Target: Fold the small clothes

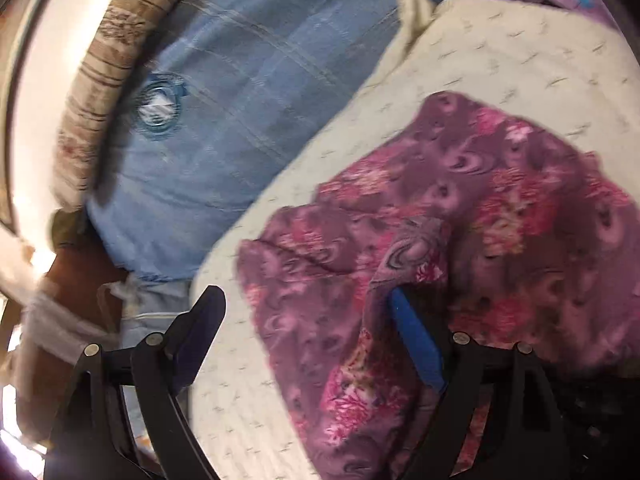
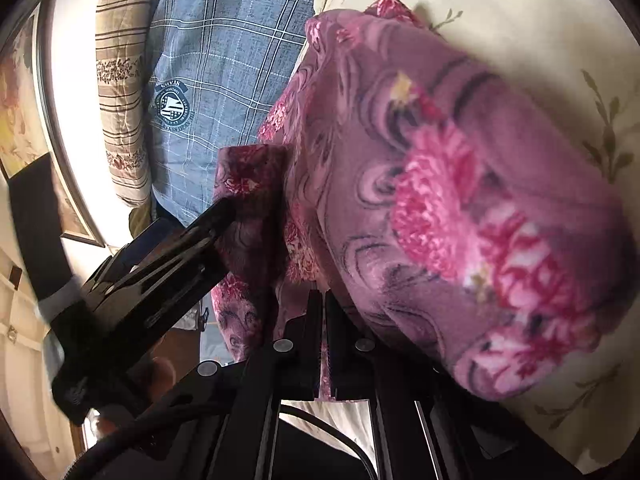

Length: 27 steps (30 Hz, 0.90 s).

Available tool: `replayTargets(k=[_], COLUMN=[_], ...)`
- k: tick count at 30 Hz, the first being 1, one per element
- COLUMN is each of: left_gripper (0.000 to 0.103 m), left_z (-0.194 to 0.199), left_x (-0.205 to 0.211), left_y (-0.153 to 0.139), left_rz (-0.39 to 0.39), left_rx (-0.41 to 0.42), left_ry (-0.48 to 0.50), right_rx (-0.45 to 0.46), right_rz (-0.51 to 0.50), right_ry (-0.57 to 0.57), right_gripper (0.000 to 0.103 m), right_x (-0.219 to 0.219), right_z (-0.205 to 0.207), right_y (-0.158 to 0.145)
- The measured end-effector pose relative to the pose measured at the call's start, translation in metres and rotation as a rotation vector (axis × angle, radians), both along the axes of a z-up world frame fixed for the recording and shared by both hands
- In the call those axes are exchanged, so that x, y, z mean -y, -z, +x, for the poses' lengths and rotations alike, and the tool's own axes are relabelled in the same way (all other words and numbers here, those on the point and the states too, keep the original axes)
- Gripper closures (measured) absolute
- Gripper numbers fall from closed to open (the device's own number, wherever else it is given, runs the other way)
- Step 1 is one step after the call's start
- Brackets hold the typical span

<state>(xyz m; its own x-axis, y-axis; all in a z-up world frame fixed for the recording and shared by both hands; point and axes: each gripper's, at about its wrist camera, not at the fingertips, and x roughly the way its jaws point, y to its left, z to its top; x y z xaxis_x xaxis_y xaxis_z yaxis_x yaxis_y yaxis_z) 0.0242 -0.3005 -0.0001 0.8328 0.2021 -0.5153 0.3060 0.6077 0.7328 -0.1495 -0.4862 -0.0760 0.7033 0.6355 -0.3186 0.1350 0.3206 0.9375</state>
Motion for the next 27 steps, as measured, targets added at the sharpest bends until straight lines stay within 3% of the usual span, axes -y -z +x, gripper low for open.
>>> replayTargets(k=[1, 3, 5, 7, 8, 9, 11, 12, 15, 21, 23, 26, 27], left_gripper=[0.017, 0.013, 0.012, 0.013, 0.024, 0.056, 0.101, 0.103, 0.103, 0.103, 0.103, 0.103, 0.103], left_z=[-0.003, -0.004, 0.007, 0.022, 0.027, 0.03, 0.037, 0.041, 0.044, 0.055, 0.062, 0.072, 0.072], left_x=[0.001, 0.007, 0.009, 0.005, 0.004, 0.002, 0.0, -0.002, -0.011, -0.063, -0.085, -0.138, -0.151], left_y=[-0.001, 0.008, 0.02, 0.031, 0.032, 0.031, 0.024, 0.019, -0.004, -0.06, -0.059, -0.042, -0.037], left_rz=[-0.001, 0.084, 0.12, 0.11, 0.091, 0.056, -0.033, -0.068, -0.144, -0.45, -0.469, -0.589, -0.608], left_rx=[0.021, 0.117, 0.075, -0.021, -0.052, -0.087, -0.211, -0.249, -0.232, -0.298, -0.31, -0.453, -0.465], left_ry=[0.007, 0.008, -0.017, -0.055, -0.06, -0.058, -0.055, -0.065, -0.047, -0.059, -0.119, -0.226, -0.249], right_rx=[0.001, 0.003, 0.004, 0.006, 0.006, 0.006, 0.008, 0.009, 0.009, 0.007, 0.005, 0.002, -0.001], right_rz=[0.004, 0.014, 0.016, 0.015, 0.016, 0.015, 0.012, 0.011, 0.003, -0.003, -0.008, -0.047, -0.05], right_ry=[-0.001, -0.002, -0.003, -0.005, -0.006, -0.006, -0.004, -0.003, -0.002, -0.004, -0.005, -0.009, -0.009], right_gripper=[0.103, 0.103, 0.103, 0.103, 0.103, 0.103, 0.103, 0.103, 0.103, 0.103, 0.102, 0.096, 0.093], right_x=[0.0, 0.002, 0.003, 0.004, 0.006, 0.006, 0.006, 0.005, 0.004, 0.002, 0.002, -0.001, -0.002], right_z=[0.001, 0.002, 0.002, 0.003, -0.001, -0.001, -0.001, -0.002, -0.002, 0.0, 0.001, 0.003, 0.004], right_y=[0.0, 0.003, 0.004, 0.004, 0.007, 0.007, 0.007, 0.007, 0.006, 0.003, 0.002, -0.006, -0.01])
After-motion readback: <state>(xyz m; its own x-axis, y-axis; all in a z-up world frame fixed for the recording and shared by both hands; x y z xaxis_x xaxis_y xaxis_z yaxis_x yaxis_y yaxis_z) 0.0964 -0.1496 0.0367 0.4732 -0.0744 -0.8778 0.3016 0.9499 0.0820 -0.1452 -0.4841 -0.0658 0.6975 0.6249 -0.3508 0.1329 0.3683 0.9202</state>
